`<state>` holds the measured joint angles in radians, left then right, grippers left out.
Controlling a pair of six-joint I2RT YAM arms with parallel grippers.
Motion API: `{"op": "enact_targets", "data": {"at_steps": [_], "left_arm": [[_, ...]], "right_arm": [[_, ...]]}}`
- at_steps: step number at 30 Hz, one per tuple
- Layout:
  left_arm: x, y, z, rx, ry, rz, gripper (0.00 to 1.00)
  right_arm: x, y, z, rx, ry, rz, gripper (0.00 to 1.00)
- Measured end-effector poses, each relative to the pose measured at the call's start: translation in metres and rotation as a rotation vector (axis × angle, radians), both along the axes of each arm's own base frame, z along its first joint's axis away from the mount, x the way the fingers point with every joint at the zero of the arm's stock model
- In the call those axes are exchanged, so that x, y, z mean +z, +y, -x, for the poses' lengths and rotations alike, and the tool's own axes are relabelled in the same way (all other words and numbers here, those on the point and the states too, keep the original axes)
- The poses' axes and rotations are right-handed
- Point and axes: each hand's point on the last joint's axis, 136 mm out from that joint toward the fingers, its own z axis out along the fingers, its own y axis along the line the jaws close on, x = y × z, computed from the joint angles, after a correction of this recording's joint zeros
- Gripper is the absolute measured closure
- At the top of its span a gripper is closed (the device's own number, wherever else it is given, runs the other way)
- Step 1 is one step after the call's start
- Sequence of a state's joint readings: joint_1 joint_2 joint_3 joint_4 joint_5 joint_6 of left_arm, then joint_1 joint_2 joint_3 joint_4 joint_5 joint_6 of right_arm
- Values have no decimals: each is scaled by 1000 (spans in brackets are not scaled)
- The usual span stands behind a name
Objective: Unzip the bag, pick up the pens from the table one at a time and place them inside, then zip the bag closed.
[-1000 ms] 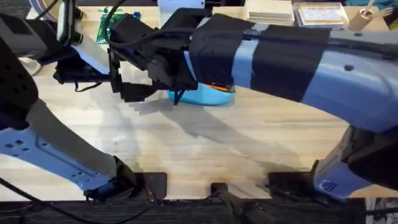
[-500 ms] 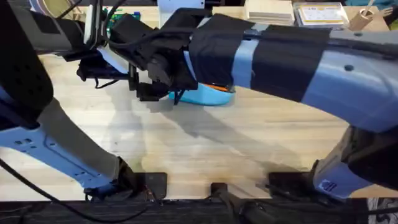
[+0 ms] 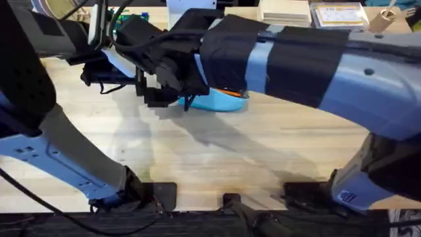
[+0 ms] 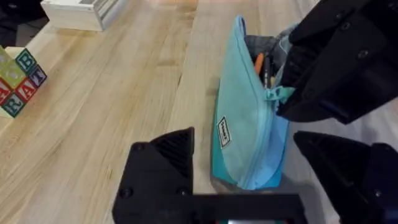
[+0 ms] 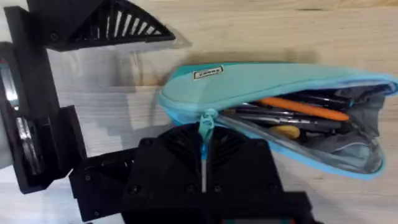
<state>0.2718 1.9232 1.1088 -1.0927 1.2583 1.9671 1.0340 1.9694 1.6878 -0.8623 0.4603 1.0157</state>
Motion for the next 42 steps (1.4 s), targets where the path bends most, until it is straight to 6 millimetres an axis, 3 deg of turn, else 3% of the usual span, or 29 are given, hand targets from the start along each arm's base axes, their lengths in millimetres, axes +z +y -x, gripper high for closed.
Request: {"op": "enact_targets", "data": {"at_steps": [5,7,11,14,17,23,36,42], "left_arm": [[0,0,0,1,3,1,24],[0,0,0,1,5,2,154],[1,0,1,2,18,5,200],[-1,0,3,-1,26,-3,382],[-3,0,6,-8,47,-18,456],[-7,1,9,-17,63,-37,939],[-7,0,9,-17,65,-37,958],[-4,-1,10,-13,72,-20,958]], "right_arm": [[0,0,0,0,1,1,968],[0,-1,0,1,2,4,968],[-1,-2,1,3,5,10,968],[-1,-3,2,3,8,15,968],[-1,-3,2,3,8,15,968],[-1,-3,2,3,7,14,968],[0,-5,3,46,9,46,968],[17,-11,3,75,14,46,968]]}}
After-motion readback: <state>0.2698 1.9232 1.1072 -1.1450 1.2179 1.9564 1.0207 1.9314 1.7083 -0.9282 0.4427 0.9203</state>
